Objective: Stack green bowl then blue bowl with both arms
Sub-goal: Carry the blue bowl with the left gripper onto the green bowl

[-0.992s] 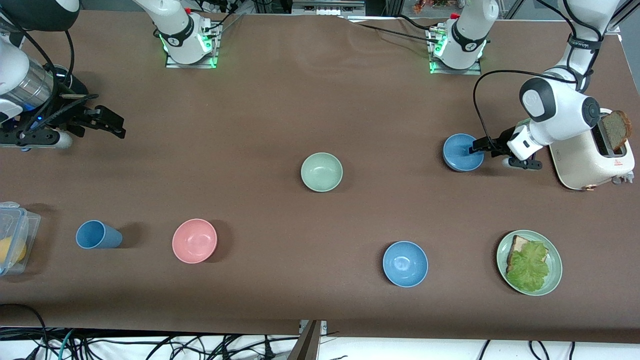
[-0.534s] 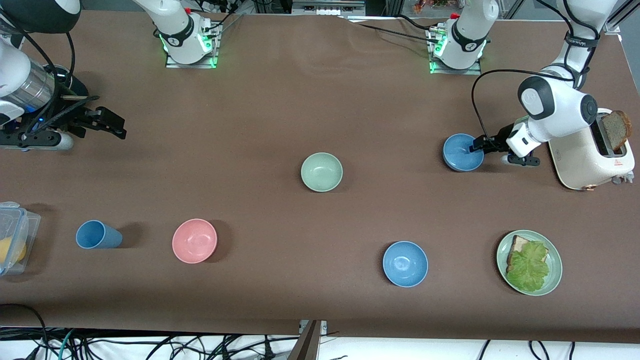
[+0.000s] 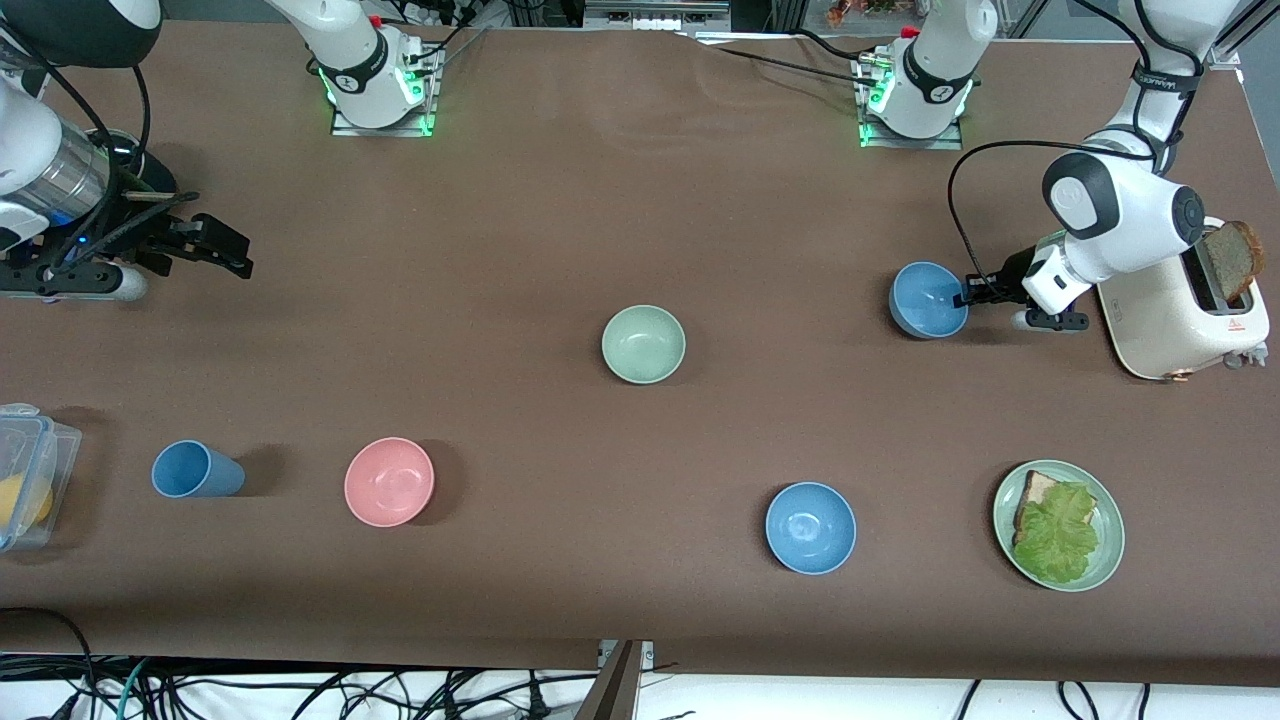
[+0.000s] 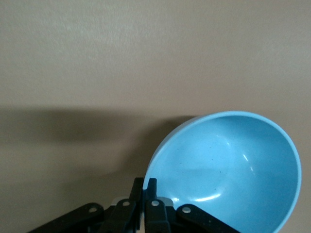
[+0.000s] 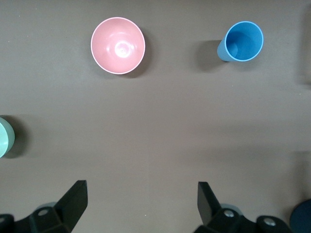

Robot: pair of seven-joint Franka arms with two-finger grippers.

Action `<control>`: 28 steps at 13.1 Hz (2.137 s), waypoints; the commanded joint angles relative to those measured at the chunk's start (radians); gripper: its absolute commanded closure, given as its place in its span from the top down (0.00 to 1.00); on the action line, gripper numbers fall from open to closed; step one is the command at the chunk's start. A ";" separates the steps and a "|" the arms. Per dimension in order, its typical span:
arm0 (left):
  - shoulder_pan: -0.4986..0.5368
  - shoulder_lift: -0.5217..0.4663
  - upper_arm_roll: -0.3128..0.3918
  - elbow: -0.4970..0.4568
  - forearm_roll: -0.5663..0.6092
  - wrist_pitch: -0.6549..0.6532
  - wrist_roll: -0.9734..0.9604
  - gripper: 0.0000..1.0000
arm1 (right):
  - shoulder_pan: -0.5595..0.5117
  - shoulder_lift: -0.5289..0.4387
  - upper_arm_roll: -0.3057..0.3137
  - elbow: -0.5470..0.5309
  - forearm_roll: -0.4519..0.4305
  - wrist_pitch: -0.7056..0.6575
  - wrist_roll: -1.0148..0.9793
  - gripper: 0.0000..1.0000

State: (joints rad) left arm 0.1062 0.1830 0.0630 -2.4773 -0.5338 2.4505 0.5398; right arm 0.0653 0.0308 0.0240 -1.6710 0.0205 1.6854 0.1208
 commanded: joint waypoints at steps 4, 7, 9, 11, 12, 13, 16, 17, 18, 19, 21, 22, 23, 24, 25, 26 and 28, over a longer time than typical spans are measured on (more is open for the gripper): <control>-0.022 -0.025 -0.122 0.161 -0.100 -0.070 -0.090 0.00 | -0.012 0.009 0.008 0.020 0.002 -0.004 0.003 1.00; -0.092 -0.001 -0.210 0.279 -0.095 -0.070 -0.300 0.00 | -0.012 0.009 0.008 0.020 0.002 -0.003 0.003 1.00; -0.187 0.033 -0.233 0.358 -0.081 -0.068 -0.491 0.00 | -0.012 0.009 0.008 0.020 0.001 -0.003 0.005 1.00; -0.285 0.073 -0.233 0.432 -0.043 -0.068 -0.653 0.00 | -0.012 0.009 0.008 0.020 0.001 -0.003 0.003 1.00; -0.330 0.094 -0.233 0.463 0.007 -0.068 -0.741 0.00 | -0.012 0.009 0.008 0.022 0.001 0.000 0.005 1.00; -0.383 0.123 -0.232 0.498 0.062 -0.067 -0.852 0.00 | -0.012 0.009 0.008 0.020 0.002 0.005 0.005 1.00; -0.503 0.232 -0.233 0.635 0.233 -0.065 -1.157 0.00 | -0.009 0.009 0.008 0.022 0.002 0.007 0.005 1.00; -0.537 0.271 -0.233 0.674 0.268 -0.065 -1.229 0.00 | -0.009 0.009 0.010 0.022 0.002 0.007 0.003 1.00; -0.571 0.304 -0.230 0.705 0.291 -0.064 -1.285 0.00 | -0.009 0.009 0.010 0.022 0.002 0.008 0.003 1.00; -0.594 0.331 -0.226 0.725 0.310 -0.059 -1.317 0.00 | -0.009 0.009 0.011 0.024 0.002 0.011 0.005 1.00; -0.620 0.363 -0.224 0.729 0.336 -0.047 -1.336 0.00 | -0.006 0.009 0.013 0.024 0.002 0.013 0.005 1.00; -0.626 0.371 -0.223 0.727 0.339 -0.025 -1.337 0.00 | -0.006 0.009 0.013 0.024 0.002 0.013 0.005 1.00; -0.628 0.378 -0.223 0.724 0.341 -0.013 -1.348 0.00 | -0.006 0.009 0.013 0.024 0.004 0.013 0.005 1.00; -0.631 0.383 -0.223 0.722 0.341 -0.011 -1.350 0.00 | -0.006 0.009 0.013 0.024 0.003 0.013 0.005 1.00; -0.637 0.385 -0.223 0.719 0.341 -0.011 -1.350 0.00 | -0.006 0.009 0.013 0.022 0.004 0.011 0.005 1.00; -0.638 0.385 -0.221 0.716 0.342 -0.011 -1.350 0.00 | -0.006 0.009 0.013 0.022 0.004 0.011 0.005 1.00; -0.638 0.388 -0.221 0.713 0.392 -0.011 -1.353 0.00 | -0.006 0.009 0.013 0.022 0.004 0.013 0.005 1.00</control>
State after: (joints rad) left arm -0.5131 0.5625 -0.1734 -1.7813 -0.2058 2.4384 -0.7787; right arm 0.0659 0.0315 0.0282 -1.6709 0.0207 1.7025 0.1209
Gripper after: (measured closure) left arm 0.952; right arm 0.000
